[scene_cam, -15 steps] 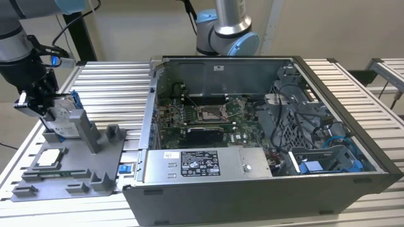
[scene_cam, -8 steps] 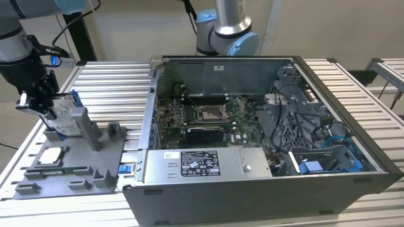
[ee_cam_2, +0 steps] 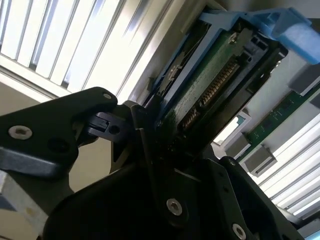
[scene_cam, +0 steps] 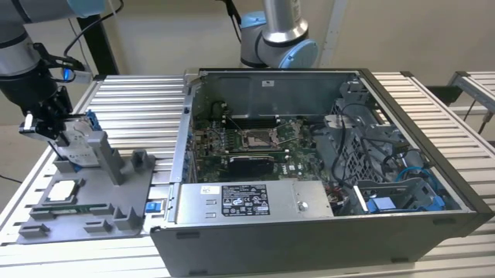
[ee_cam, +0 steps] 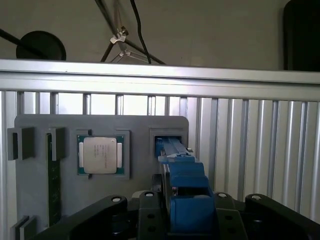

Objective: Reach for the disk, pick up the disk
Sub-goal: 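Pick up the disk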

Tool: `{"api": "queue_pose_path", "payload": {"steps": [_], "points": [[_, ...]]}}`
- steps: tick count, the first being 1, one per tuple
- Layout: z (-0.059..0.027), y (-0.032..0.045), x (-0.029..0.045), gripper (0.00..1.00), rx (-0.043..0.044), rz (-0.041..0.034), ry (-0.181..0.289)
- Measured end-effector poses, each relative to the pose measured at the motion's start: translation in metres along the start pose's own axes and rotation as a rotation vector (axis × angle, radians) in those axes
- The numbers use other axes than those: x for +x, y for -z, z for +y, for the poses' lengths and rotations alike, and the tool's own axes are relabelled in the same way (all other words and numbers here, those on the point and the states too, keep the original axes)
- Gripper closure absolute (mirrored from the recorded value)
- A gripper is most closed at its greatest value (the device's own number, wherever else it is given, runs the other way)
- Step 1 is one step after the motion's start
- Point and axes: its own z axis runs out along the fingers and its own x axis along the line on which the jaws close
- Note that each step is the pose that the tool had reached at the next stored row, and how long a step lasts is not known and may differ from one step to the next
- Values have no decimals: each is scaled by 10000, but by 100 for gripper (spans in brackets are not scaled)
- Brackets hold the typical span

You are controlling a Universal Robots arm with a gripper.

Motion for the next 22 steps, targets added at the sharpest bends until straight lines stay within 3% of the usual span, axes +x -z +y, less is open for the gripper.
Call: {"api": "queue_pose_path", "payload": {"steps": [15,22], "points": [[0,4,0,100,3,-9,1],[1,71,-4,100,1,-8,1]]}}
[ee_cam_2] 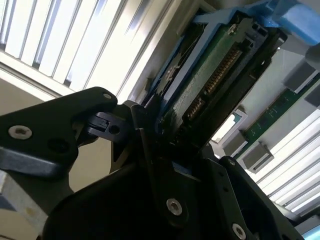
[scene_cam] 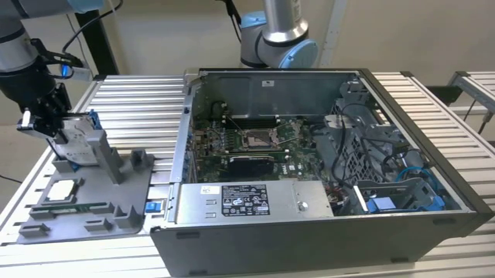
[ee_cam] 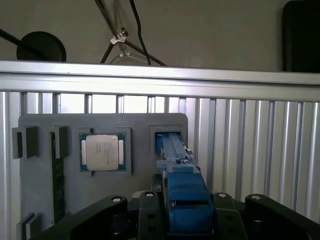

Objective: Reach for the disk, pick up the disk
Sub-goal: 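Pick up the disk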

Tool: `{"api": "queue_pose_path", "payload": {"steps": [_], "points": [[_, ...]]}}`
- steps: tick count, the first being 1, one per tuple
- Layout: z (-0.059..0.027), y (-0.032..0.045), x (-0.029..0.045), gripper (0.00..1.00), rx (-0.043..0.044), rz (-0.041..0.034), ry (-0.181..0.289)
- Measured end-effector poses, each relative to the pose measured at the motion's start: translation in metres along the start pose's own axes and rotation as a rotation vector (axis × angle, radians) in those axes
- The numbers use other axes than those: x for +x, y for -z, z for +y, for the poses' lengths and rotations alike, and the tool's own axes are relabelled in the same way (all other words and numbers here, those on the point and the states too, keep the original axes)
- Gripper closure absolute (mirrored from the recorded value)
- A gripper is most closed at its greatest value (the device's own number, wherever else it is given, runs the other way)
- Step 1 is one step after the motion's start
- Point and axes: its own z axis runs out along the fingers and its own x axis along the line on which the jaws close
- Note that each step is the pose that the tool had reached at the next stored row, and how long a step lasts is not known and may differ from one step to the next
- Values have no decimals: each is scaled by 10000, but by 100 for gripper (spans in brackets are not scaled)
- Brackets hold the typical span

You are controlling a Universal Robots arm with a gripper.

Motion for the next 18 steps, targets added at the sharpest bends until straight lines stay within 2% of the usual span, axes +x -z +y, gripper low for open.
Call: {"api": "queue_pose_path", "payload": {"steps": [3,5,6,8,9,12,14,15,18], "points": [[0,0,0,100,2,-11,3],[0,0,1,100,1,-211,8],[0,0,0,100,2,-225,6],[0,0,1,100,-1,24,2],[0,-1,1,100,-2,99,1],[1,-10,0,100,-4,170,-3],[1,-14,1,100,-6,179,-2],[1,-17,2,100,-4,148,0],[1,-19,1,100,-1,-18,2]]}}
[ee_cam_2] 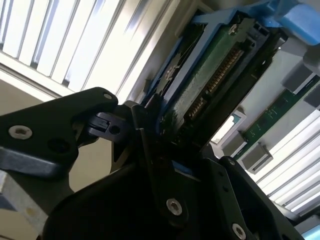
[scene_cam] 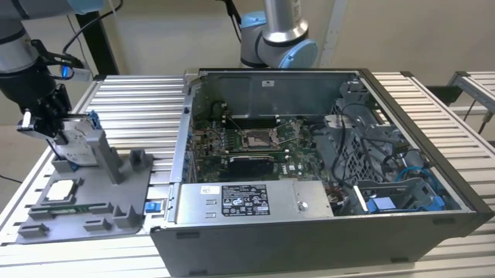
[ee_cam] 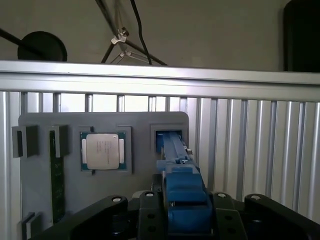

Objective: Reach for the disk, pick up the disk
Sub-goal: 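Pick up the disk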

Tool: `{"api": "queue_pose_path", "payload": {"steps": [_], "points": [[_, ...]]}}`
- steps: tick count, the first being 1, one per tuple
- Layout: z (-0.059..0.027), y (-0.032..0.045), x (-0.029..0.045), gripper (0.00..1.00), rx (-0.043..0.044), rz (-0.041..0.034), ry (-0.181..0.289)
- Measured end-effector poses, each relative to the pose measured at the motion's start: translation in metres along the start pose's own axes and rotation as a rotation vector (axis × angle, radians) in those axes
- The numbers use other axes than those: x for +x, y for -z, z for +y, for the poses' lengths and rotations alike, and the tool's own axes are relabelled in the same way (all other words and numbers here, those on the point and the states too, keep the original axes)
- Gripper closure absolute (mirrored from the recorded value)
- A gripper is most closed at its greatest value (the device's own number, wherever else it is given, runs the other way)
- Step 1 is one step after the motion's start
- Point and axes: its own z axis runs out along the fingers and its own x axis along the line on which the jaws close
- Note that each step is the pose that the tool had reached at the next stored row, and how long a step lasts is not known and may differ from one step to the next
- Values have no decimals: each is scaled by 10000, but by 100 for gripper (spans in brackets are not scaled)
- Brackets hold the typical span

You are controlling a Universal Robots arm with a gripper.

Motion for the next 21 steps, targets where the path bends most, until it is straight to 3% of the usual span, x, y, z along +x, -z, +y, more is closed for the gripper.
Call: {"api": "queue_pose_path", "payload": {"steps": [2,11,12,14,21], "points": [[0,0,0,100,0,-73,1],[1,0,1,100,-2,-73,5],[1,1,2,100,-3,-106,6],[1,0,2,100,2,-276,9],[0,2,1,100,1,-257,9]]}}
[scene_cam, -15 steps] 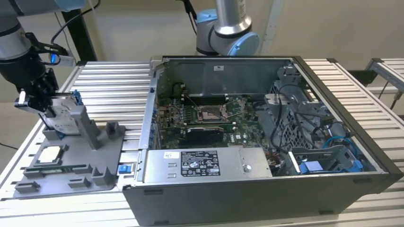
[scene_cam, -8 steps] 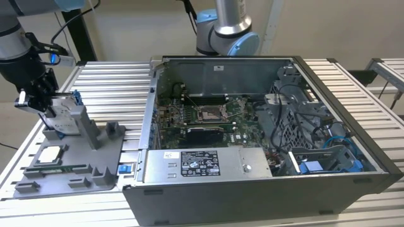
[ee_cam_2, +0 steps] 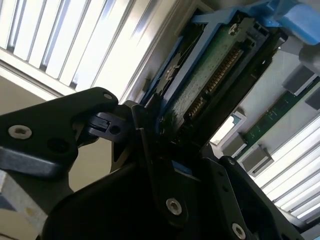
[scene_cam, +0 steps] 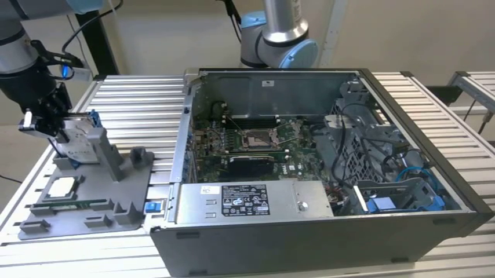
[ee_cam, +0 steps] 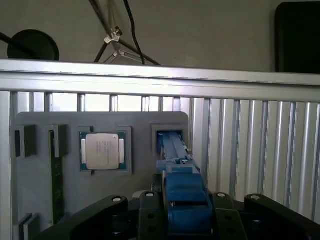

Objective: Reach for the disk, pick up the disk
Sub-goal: 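Pick up the disk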

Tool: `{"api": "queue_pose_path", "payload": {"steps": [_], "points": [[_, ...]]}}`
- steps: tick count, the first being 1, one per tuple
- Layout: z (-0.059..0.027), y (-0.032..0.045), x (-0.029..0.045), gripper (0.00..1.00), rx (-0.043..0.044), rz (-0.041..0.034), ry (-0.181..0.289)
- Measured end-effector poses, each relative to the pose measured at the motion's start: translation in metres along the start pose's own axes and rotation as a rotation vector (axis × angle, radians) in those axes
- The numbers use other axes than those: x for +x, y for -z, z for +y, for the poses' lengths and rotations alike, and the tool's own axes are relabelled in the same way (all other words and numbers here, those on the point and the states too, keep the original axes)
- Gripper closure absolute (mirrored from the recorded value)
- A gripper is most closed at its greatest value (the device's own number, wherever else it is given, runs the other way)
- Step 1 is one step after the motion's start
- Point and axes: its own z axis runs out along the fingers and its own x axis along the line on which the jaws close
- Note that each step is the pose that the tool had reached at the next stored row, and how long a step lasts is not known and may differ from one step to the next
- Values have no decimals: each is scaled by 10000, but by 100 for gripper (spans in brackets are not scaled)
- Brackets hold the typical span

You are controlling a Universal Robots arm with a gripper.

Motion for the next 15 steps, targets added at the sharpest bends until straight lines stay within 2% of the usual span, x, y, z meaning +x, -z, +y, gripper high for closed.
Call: {"api": "queue_pose_path", "payload": {"steps": [5,15], "points": [[1,55,-5,100,0,0,-1],[7,335,-30,100,-1,0,-1]]}}
